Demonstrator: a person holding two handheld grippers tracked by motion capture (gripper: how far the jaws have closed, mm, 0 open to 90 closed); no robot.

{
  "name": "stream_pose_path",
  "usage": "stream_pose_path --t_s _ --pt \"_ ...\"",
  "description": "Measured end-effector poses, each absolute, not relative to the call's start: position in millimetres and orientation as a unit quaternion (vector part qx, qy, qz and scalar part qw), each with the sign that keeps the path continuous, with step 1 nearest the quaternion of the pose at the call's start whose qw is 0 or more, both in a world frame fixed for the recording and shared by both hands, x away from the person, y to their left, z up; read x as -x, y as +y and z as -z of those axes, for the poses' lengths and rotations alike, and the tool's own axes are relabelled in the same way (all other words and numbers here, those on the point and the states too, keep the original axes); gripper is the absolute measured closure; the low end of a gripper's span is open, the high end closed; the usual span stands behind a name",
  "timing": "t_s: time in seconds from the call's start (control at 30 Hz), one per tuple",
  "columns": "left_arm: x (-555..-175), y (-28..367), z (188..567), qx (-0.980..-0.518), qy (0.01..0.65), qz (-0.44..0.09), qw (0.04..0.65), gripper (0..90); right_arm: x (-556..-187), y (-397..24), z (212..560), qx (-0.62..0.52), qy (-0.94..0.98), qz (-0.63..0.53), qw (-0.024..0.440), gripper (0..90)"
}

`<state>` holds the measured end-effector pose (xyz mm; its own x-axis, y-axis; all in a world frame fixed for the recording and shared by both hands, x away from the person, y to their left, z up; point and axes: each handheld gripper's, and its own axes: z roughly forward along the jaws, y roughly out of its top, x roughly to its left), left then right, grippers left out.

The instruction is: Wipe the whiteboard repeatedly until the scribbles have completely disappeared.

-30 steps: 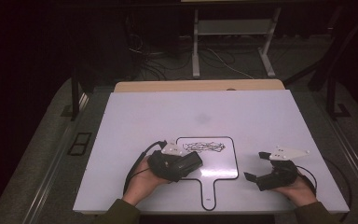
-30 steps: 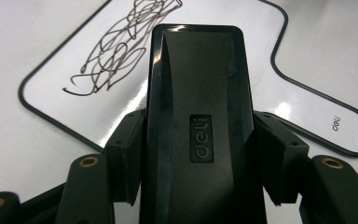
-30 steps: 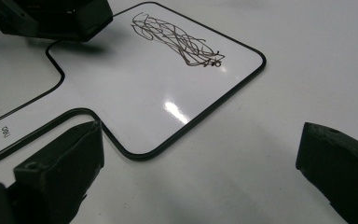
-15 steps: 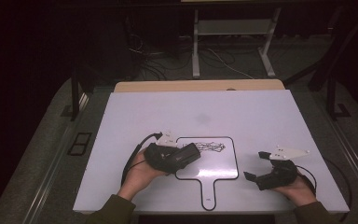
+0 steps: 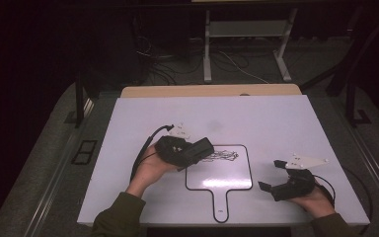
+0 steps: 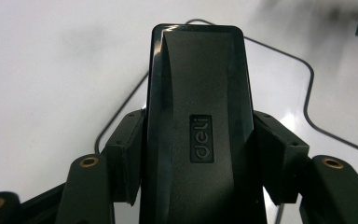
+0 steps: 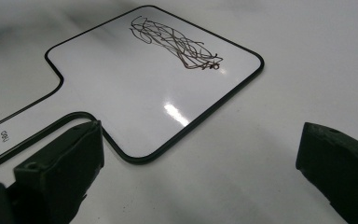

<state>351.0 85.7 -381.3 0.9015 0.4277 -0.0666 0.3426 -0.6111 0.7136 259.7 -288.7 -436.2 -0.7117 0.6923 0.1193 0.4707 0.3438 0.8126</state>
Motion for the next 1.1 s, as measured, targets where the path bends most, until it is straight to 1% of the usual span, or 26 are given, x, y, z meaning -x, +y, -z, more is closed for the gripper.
stream_pose_path --t_s 0.17,0.53,0.77,0.83,1.1 --pt "-365.2 77.7 382.5 -0.900 0.215 -0.054 0.376 39.0 -259.5 -288.7 436.4 -0.361 0.810 -0.446 0.122 0.0" --pt "-388.5 59.8 401.0 -0.905 0.220 -0.050 0.360 39.1 -260.5 -289.0 437.3 -0.357 0.811 -0.448 0.122 0.0" --pt "-394.8 58.3 413.1 -0.911 0.231 -0.055 0.337 39.1 -260.3 -288.6 437.3 -0.356 0.811 -0.448 0.122 0.0" --pt "-396.0 58.1 415.1 -0.913 0.232 -0.065 0.329 39.1 -260.4 -288.6 437.4 -0.355 0.811 -0.448 0.121 0.0" --pt "-400.9 63.0 423.5 -0.915 0.241 -0.069 0.316 39.1 -260.5 -288.9 437.4 -0.355 0.811 -0.448 0.122 0.0"
